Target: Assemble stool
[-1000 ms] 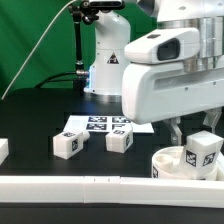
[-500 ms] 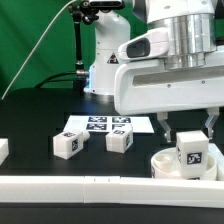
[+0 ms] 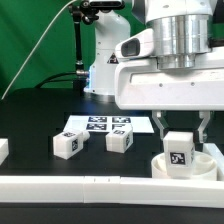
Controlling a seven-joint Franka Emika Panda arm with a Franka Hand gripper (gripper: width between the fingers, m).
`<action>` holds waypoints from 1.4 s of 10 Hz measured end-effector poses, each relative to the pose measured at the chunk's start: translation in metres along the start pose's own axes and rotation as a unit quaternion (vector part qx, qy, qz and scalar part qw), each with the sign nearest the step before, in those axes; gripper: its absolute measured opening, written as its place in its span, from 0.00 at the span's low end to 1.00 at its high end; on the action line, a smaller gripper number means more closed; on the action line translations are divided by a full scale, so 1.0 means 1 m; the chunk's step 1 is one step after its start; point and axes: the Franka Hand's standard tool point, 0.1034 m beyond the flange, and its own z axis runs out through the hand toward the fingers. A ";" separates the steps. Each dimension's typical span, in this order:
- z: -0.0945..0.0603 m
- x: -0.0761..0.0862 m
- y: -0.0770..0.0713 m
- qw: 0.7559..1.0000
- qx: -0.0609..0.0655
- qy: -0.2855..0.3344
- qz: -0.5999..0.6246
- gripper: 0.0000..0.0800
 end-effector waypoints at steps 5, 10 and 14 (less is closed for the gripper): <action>-0.002 0.000 0.012 0.976 0.002 -0.012 0.219 0.43; -0.029 0.001 0.017 0.996 -0.004 -0.038 0.080 0.78; -0.044 0.021 0.039 0.999 0.008 -0.042 0.010 0.81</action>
Offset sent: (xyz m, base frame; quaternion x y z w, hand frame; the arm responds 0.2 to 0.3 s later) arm -0.0071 0.0149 -0.0020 0.0445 -0.0157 0.3094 0.9498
